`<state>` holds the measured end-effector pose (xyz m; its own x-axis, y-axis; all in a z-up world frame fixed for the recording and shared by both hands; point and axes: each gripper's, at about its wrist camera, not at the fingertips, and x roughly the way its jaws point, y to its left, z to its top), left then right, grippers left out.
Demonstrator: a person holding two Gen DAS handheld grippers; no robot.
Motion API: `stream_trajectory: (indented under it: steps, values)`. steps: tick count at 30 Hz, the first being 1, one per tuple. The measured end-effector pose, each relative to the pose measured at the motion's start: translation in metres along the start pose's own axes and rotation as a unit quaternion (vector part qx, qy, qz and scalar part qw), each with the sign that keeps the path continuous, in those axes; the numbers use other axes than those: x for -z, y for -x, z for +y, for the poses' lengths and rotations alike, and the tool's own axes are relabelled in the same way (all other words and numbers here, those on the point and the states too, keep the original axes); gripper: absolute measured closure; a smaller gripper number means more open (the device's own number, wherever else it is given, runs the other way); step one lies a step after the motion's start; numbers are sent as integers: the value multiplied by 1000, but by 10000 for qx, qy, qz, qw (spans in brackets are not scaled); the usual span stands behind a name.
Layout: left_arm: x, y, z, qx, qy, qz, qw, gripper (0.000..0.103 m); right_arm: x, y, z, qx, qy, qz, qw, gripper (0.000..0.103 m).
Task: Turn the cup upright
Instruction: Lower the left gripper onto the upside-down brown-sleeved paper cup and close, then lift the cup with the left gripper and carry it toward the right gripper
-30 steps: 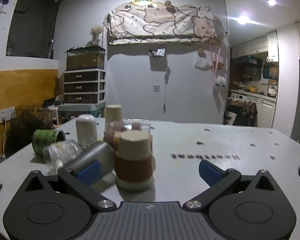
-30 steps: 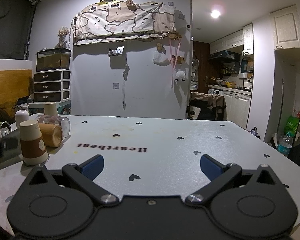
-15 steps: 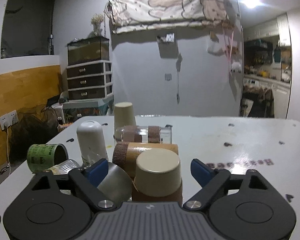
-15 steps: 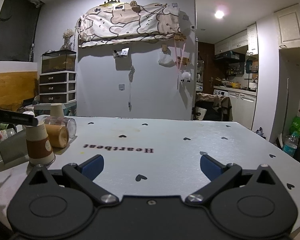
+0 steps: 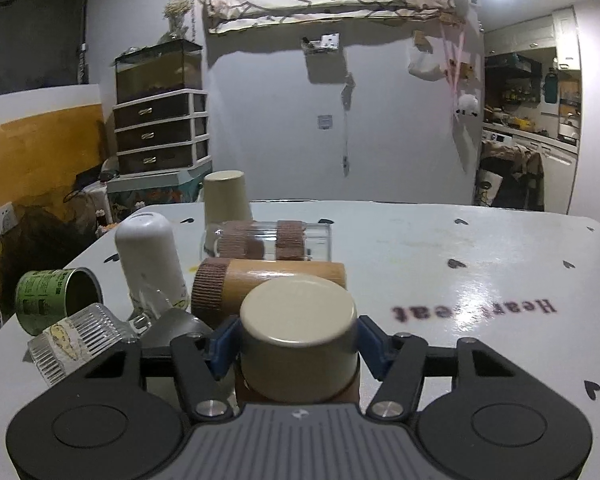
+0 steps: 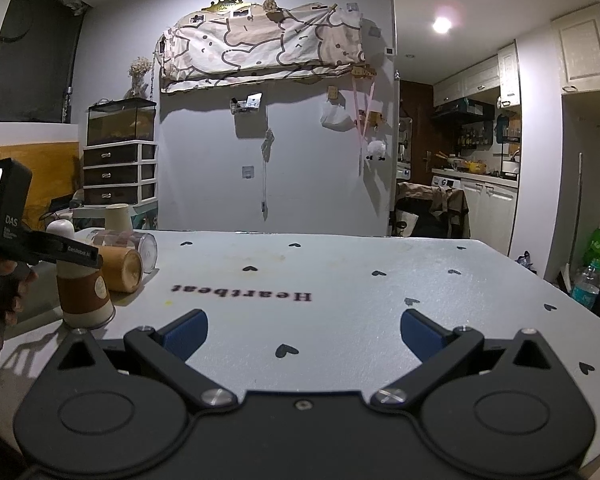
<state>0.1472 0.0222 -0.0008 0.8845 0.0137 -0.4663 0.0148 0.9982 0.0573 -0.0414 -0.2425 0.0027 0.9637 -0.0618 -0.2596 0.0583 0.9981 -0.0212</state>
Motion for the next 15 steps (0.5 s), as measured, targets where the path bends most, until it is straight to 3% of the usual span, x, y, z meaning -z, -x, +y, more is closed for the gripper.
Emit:
stream_trajectory:
  steps: [7, 15]
  values:
    - [5, 31, -40, 764, -345, -114, 9964, 41, 0, 0, -2, 36, -63, 7, 10000, 0]
    - [18, 70, -106, 1914, -1036, -270, 9757, 41, 4, 1, -18, 238, -283, 19, 9993, 0]
